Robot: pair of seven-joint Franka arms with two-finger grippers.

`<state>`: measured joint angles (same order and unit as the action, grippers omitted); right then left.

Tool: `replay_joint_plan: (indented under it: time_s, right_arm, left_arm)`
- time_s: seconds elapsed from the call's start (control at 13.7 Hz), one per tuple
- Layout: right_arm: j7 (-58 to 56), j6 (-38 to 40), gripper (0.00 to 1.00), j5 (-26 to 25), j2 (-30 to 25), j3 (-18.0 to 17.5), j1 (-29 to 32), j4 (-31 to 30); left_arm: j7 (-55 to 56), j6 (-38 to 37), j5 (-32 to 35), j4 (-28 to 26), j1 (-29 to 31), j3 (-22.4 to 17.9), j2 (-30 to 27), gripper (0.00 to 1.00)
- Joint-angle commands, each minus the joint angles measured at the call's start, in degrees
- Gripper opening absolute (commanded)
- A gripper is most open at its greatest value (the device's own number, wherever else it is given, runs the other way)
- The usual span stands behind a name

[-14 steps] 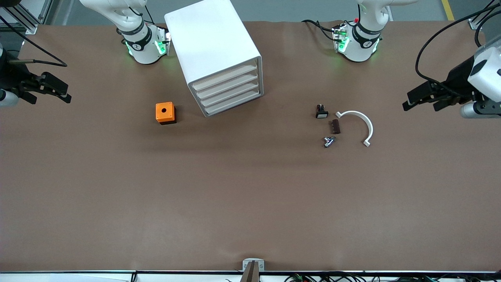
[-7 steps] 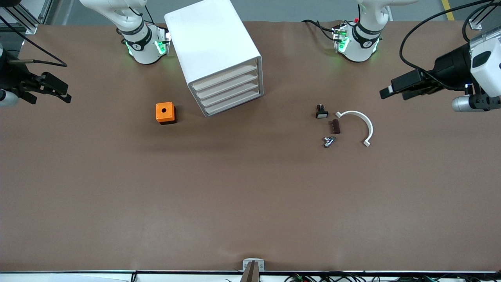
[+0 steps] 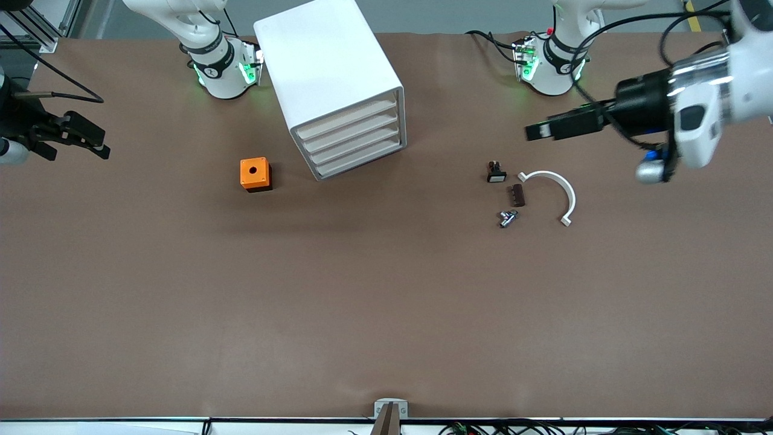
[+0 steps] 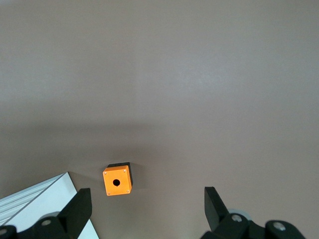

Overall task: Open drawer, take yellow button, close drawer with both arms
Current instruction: 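Move the left gripper toward the white cabinet's drawer front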

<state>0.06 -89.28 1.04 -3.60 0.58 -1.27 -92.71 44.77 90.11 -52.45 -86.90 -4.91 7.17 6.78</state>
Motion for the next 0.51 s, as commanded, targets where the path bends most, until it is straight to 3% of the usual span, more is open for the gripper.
replay_joint_plan:
  time_s: [0.0,0.22,0.44]
  right_arm:
    - [1.08,-0.46,1.0,-1.04,-1.5,0.04,-0.92,-1.33]
    - [1.08,-0.46,1.0,-1.04,-1.5,0.04,-0.92,-1.33]
    - [0.99,-0.55,1.0,-1.04,-1.5,0.04,-0.75,-1.33]
  left_arm:
    - [9.69,3.56,-6.59,3.13,-3.78,-0.05,5.5,1.0]
    - [20.06,4.37,-8.99,7.69,-7.29,-0.05,11.92,1.0]
    - [26.05,6.03,-8.81,7.97,-11.25,-0.14,15.62,1.0]
